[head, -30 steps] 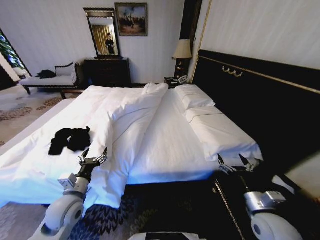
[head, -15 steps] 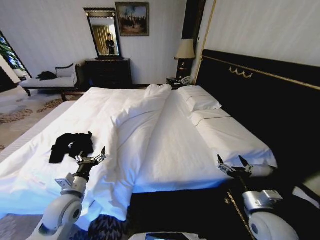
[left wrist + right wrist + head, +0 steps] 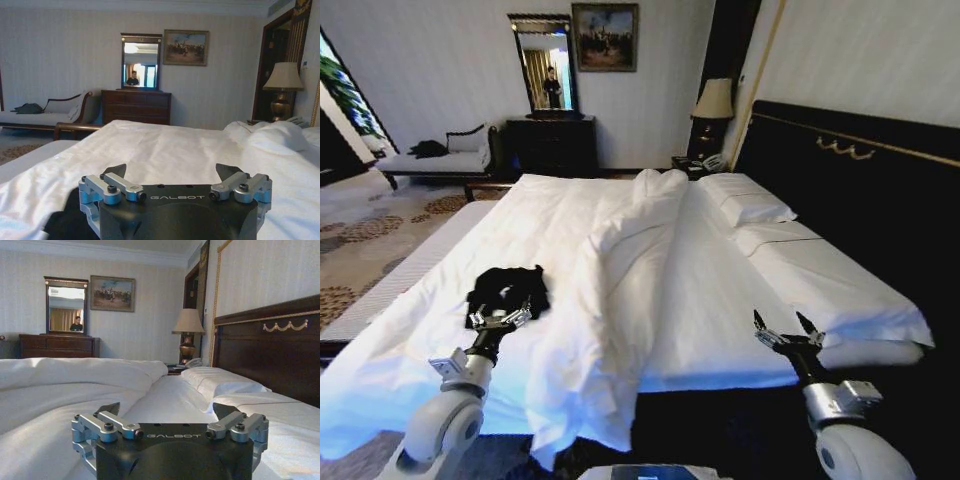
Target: Fold the clothes on the bed.
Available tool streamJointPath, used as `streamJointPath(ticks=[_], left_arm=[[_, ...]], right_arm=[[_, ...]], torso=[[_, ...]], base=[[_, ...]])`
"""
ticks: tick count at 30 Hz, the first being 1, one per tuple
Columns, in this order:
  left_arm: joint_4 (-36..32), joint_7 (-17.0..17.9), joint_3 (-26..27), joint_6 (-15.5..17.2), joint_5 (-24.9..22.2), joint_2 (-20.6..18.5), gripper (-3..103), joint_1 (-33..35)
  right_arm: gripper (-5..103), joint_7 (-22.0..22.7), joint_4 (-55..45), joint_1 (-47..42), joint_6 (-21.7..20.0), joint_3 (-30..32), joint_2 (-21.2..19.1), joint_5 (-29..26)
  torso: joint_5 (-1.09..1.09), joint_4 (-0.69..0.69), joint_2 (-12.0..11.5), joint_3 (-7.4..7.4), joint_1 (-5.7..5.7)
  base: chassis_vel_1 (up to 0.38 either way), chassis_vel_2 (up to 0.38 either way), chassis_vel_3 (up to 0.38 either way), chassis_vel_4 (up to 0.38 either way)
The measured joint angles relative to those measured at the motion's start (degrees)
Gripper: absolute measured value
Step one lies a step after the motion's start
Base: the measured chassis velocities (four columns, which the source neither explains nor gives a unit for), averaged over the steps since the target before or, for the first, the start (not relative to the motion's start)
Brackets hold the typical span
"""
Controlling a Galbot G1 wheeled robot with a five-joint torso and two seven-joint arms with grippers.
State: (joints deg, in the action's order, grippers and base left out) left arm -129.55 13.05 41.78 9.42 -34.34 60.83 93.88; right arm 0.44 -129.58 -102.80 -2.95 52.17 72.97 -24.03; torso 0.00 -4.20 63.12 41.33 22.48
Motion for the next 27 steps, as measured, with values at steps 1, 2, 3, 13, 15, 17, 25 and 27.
streamJointPath(ticks=[1, 2, 3, 13, 15, 17, 25, 27], left_arm=[[-0.01, -0.01, -0.01, 0.00, 0.03, -0.04, 100, 0.04], [-0.03, -0.02, -0.01, 0.00, 0.04, -0.07, 100, 0.05], [-0.10, -0.04, -0.02, 0.00, 0.04, -0.08, 100, 0.04], [0.12, -0.46, -0.06, -0.11, 0.10, 0.23, 100, 0.30], [0.14, -0.49, -0.05, -0.13, 0.11, 0.22, 99, 0.29], [0.16, -0.49, -0.05, -0.14, 0.11, 0.22, 98, 0.28], [0.29, -0.49, -0.02, -0.14, 0.12, 0.33, 102, 0.22], [0.30, -0.49, 0.02, -0.14, 0.12, 0.40, 102, 0.30]], right_arm=[[100, 0.14, 0.02, 0.02, -0.01, -0.05, 0.04, 0.03], [100, 0.22, 0.02, 0.02, -0.03, -0.08, 0.06, 0.03], [100, 0.37, 0.02, -0.03, -0.16, -0.16, 0.06, 0.03], [100, 0.58, -1.02, -0.57, -0.99, -0.42, 0.06, -0.01], [100, 0.67, -1.73, -1.12, -1.19, -0.99, 0.24, -0.15], [100, 0.70, -1.90, -1.18, -1.19, -1.19, 0.33, -0.34], [100, 2.22, -4.86, -2.83, -3.94, -6.01, 1.11, -6.55], [100, 2.33, -5.38, -3.16, -4.77, -6.50, 1.08, -7.51]], torso=[[0.00, -0.01, 0.00, 0.00, 0.00], [0.01, -0.01, 0.00, 0.00, 0.00], [0.01, -0.01, 0.00, 0.00, 0.00], [0.00, 0.00, 0.00, 0.00, 0.00], [0.00, 0.00, 0.00, 0.00, 0.00], [-0.01, 0.00, 0.00, 0.00, -0.01], [-0.04, 0.00, -0.01, 0.00, 0.01], [-0.03, 0.01, -0.01, 0.00, 0.01]], base=[[0.191, 0.296, -0.199, -0.311], [0.161, 0.296, -0.199, -0.311], [0.161, 0.295, -0.181, -0.307], [0.178, 0.316, -0.188, -0.326], [0.177, 0.340, -0.183, -0.324], [0.184, 0.337, -0.168, -0.313], [0.107, 0.201, -0.095, -0.202], [0.000, 0.000, 0.000, 0.000]])
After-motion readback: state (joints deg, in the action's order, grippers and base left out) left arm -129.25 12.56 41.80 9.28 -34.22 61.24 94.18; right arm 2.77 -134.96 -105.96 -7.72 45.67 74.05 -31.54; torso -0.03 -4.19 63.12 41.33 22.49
